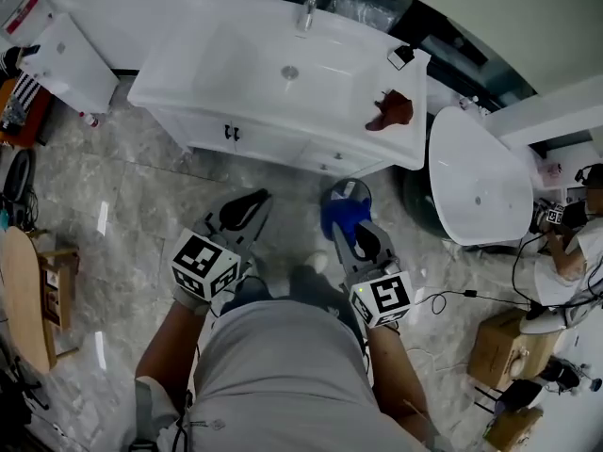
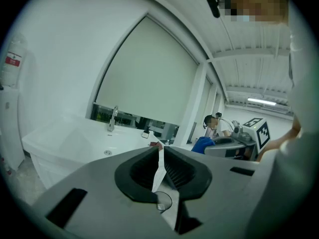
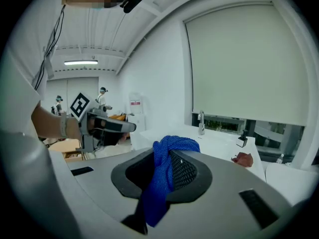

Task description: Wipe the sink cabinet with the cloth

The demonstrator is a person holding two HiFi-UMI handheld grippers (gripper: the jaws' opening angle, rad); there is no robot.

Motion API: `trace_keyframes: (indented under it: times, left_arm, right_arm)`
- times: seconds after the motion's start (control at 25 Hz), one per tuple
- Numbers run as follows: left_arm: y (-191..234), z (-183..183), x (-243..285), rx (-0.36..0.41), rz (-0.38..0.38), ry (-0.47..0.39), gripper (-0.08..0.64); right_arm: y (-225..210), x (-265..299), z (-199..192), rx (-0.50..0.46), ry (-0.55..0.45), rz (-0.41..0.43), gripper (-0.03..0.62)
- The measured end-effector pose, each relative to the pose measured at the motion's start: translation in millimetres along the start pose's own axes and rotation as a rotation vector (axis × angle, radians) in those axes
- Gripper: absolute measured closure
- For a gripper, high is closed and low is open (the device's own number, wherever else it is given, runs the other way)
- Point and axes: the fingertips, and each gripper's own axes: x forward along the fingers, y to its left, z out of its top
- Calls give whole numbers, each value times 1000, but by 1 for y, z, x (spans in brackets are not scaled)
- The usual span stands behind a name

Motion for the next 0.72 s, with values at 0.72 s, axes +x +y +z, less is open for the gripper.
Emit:
trace_keyframes:
  times: [0.72]
  left_arm:
    - [20, -37, 113, 123, 269, 85, 494]
  right_arm:
    - [-116, 94, -100, 11, 69, 322, 522]
